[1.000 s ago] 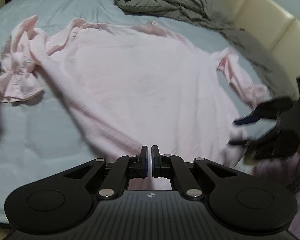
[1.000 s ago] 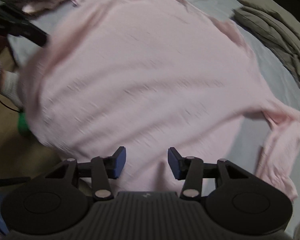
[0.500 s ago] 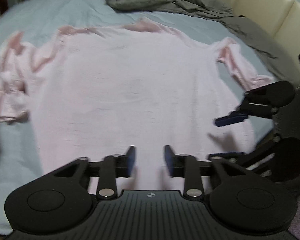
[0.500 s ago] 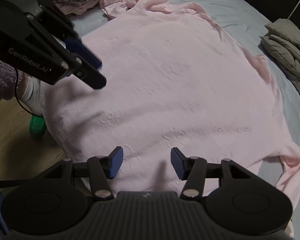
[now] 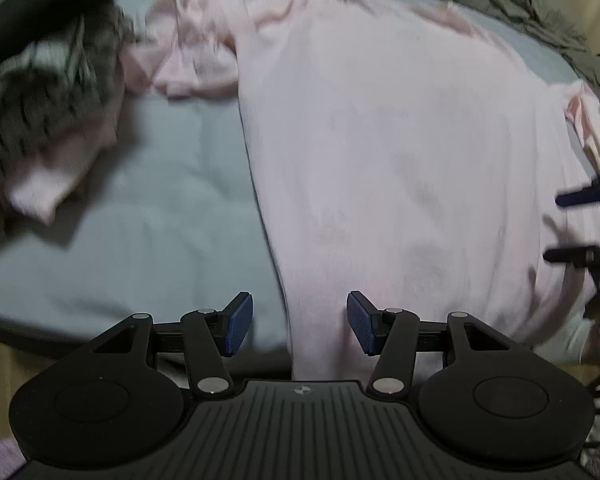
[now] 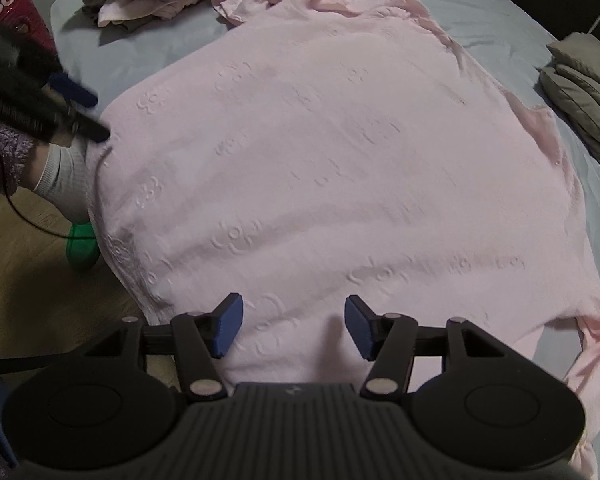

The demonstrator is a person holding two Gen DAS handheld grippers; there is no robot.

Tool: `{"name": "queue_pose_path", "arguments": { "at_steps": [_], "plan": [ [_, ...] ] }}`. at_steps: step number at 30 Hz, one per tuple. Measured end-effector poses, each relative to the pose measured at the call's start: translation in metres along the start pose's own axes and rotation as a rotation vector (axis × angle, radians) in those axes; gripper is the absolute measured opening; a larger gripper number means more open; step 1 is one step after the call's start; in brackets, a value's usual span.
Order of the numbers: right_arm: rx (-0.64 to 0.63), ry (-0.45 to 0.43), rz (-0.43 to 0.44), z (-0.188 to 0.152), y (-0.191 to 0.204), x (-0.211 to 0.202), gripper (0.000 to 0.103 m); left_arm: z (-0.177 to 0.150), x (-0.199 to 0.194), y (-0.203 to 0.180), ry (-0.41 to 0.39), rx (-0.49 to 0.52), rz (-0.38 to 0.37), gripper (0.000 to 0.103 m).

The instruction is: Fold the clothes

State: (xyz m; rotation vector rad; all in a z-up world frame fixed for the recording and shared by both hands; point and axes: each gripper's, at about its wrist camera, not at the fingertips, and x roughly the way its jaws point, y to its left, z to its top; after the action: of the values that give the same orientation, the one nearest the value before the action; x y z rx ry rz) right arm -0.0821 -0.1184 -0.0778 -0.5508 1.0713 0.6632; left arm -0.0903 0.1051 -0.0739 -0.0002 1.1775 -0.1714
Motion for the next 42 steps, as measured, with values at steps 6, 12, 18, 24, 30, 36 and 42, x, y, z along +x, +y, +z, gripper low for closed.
{"name": "queue_pose_path", "arguments": {
  "at_steps": [6,12,18,24,30,36,42],
  "plan": [
    [-0.041,-0.009,0.013,0.016,0.013,0.004,0.061,-0.008,0.012,-0.008,0.040,0.067,-0.034,0.028],
    [-0.073,-0.009,0.024,0.028,0.024,0.007,0.061,-0.006,0.014,-0.005,0.035,0.079,-0.066,0.002],
    [-0.092,-0.001,0.030,0.036,0.031,0.012,0.061,-0.006,0.000,-0.018,-0.018,0.121,-0.173,0.000],
    [-0.079,-0.007,0.024,0.044,0.030,0.013,0.061,0.003,0.001,-0.036,-0.046,0.163,-0.256,0.000],
    [-0.056,-0.032,0.024,0.053,0.028,0.010,0.061,0.007,0.006,-0.043,-0.060,0.157,-0.322,0.000],
    [-0.029,-0.057,0.044,0.063,0.029,0.008,0.061,0.000,0.010,-0.059,-0.050,0.205,-0.383,0.001],
    [0.024,-0.086,0.120,0.070,0.028,0.005,0.061,-0.010,0.014,-0.062,-0.033,0.237,-0.375,0.001]
  ]
}}
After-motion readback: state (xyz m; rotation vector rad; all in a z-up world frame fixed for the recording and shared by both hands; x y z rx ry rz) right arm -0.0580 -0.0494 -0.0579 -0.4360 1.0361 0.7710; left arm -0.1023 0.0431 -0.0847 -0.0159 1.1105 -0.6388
